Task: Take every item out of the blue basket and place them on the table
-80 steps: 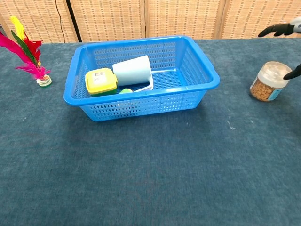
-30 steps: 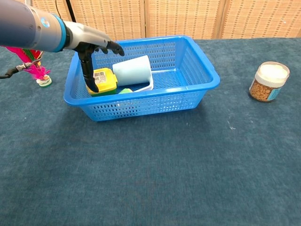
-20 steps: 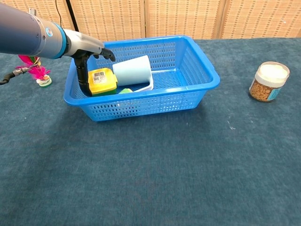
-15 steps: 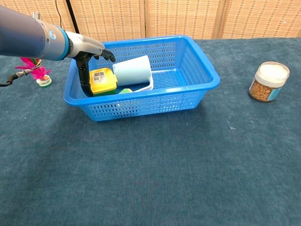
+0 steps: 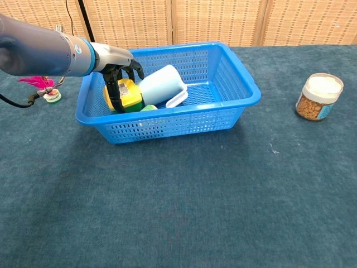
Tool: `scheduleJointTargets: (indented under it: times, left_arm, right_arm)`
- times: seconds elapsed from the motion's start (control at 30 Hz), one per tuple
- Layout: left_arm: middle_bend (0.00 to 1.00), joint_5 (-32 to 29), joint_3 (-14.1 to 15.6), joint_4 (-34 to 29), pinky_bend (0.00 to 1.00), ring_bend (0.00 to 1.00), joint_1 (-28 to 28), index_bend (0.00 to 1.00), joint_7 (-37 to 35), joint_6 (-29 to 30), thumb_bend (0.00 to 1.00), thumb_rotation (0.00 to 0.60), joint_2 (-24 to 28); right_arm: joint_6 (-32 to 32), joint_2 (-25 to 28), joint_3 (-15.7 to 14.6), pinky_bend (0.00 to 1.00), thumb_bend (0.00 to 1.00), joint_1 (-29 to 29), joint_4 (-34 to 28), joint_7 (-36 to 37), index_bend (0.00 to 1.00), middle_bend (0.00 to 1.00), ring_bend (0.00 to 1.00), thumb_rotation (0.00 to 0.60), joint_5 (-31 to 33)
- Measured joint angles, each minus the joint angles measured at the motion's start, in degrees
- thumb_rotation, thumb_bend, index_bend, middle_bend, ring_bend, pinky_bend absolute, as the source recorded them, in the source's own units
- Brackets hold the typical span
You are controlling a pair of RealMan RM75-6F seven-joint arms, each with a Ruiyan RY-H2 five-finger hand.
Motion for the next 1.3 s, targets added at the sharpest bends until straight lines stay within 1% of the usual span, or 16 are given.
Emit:
scheduleJointTargets:
  times: [0.13, 0.27, 0.37, 0.47, 0.67, 0.77, 0.87, 0.97, 1.0, 1.17, 1.2, 1.3]
  left_arm:
    - [0.37, -0.02, -0.37, -0.42, 0.42, 0.43, 0.16, 0.34, 0.11, 1.28, 0.31, 0.600, 0.22]
    - [0.37, 2.20, -1.25, -1.97, 0.42, 0.43, 0.89, 0.35, -1.20, 2.48, 0.32, 0.600, 1.40]
    - [0.37, 5.59, -2.10, -4.69, 0.42, 0.43, 2.11, 0.35, -3.23, 3.70, 0.32, 0.600, 3.36]
    - [0.37, 9.59, -3.00, -8.80, 0.42, 0.43, 3.86, 0.35, -5.75, 4.99, 0.32, 0.600, 6.45]
    - [0.37, 19.21, -4.11, -17.99, 0.42, 0.43, 8.17, 0.35, -10.67, 7.07, 0.32, 0.600, 14.22]
    - [0.37, 25.47, -4.26, -21.07, 0.42, 0.43, 10.44, 0.35, -13.69, 7.24, 0.32, 0.600, 16.97]
    - [0.37, 33.43, -4.23, -23.40, 0.42, 0.43, 12.79, 0.35, -17.50, 7.05, 0.33, 0.600, 18.94]
    - [0.37, 42.86, -3.88, -25.32, 0.42, 0.43, 14.97, 0.35, -21.34, 6.69, 0.32, 0.600, 20.28]
    - [0.37, 46.88, -3.58, -25.95, 0.42, 0.43, 15.73, 0.35, -22.74, 6.48, 0.32, 0.600, 20.57]
    - [0.37, 62.88, -1.33, -27.75, 0.42, 0.43, 18.29, 0.36, -26.72, 5.92, 0.32, 0.600, 20.04]
    - [0.37, 66.61, -0.50, -27.96, 0.42, 0.43, 18.86, 0.36, -27.32, 5.89, 0.32, 0.600, 19.41]
    - [0.38, 74.86, 1.80, -27.71, 0.42, 0.43, 20.09, 0.38, -27.97, 5.84, 0.32, 0.600, 16.75]
  right_arm:
    - [-0.05, 0.02, 0.04, 0.00, 0.00, -0.02, 0.12, 0.52, 0.00, 0.00, 0.00, 0.600, -0.21]
    - [0.22, 0.04, 0.08, 0.00, 0.00, -0.14, 0.03, 0.68, 0.00, 0.00, 0.00, 0.600, -0.46]
    - [0.52, 0.06, 0.11, 0.00, 0.00, -0.29, -0.15, 0.60, 0.00, 0.00, 0.00, 0.600, -0.73]
    - [0.92, 0.13, 0.14, 0.00, 0.00, -0.48, -0.44, 0.53, 0.00, 0.00, 0.00, 0.600, -0.98]
    - [1.81, 0.32, 0.16, 0.00, 0.00, -0.87, -1.04, 0.27, 0.00, 0.00, 0.00, 0.600, -1.60]
    - [2.03, 0.37, 0.20, 0.00, 0.00, -1.04, -1.36, 0.02, 0.00, 0.00, 0.00, 0.600, -1.67]
    - [2.08, 0.37, 0.26, 0.00, 0.00, -1.11, -1.58, -0.42, 0.00, 0.00, 0.00, 0.600, -1.68]
    - [2.04, 0.30, 0.33, 0.00, 0.00, -1.14, -1.84, -0.88, 0.00, 0.00, 0.00, 0.600, -1.63]
    - [2.01, 0.28, 0.34, 0.00, 0.00, -1.14, -1.91, -1.05, 0.00, 0.00, 0.00, 0.600, -1.62]
    - [1.62, 0.10, 0.33, 0.00, 0.00, -1.06, -2.27, -1.92, 0.00, 0.00, 0.00, 0.600, -1.71]
    - [1.51, 0.07, 0.32, 0.00, 0.00, -1.03, -2.27, -1.98, 0.00, 0.00, 0.00, 0.600, -1.73]
    - [1.14, -0.04, 0.33, 0.00, 0.00, -0.97, -2.14, -2.05, 0.00, 0.00, 0.00, 0.600, -1.56]
